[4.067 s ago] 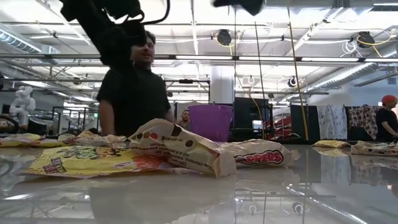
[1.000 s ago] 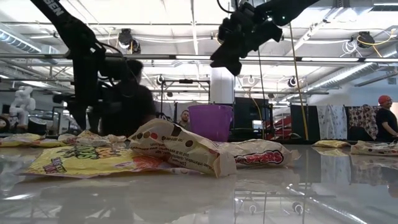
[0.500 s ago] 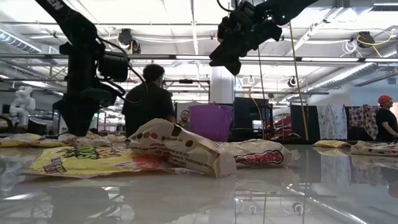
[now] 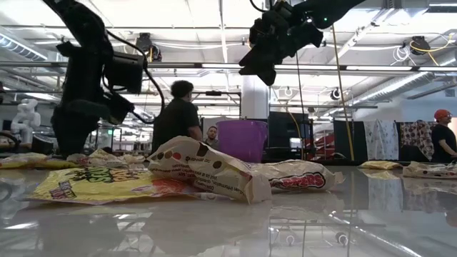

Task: Sort candy by brand, put in halloween buckets
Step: Put the yellow candy into the bottom purple bucket

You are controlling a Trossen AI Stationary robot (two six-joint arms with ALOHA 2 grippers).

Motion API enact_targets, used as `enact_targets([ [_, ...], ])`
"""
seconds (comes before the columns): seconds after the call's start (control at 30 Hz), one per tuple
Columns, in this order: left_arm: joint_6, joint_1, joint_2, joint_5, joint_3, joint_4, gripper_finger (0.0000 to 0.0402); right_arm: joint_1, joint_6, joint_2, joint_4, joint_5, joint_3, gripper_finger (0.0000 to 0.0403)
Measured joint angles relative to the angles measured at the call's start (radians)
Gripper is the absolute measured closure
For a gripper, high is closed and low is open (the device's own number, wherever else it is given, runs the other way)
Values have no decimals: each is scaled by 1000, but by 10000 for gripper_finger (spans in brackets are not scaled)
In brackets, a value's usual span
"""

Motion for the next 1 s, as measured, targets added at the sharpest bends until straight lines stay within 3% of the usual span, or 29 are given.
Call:
enact_targets([
  [0.3, -52, -10, -5, -16, -72, 95, 249, 29, 34, 0, -1, -3, 0, 284],
  [0.6, -51, -32, -4, -68, -75, 106, 391, 82, 83, 0, 0, -3, 0, 284],
  [1.0, 52, -68, -69, -229, 93, 110, 398, 128, 131, -1, -2, -4, 0, 284],
])
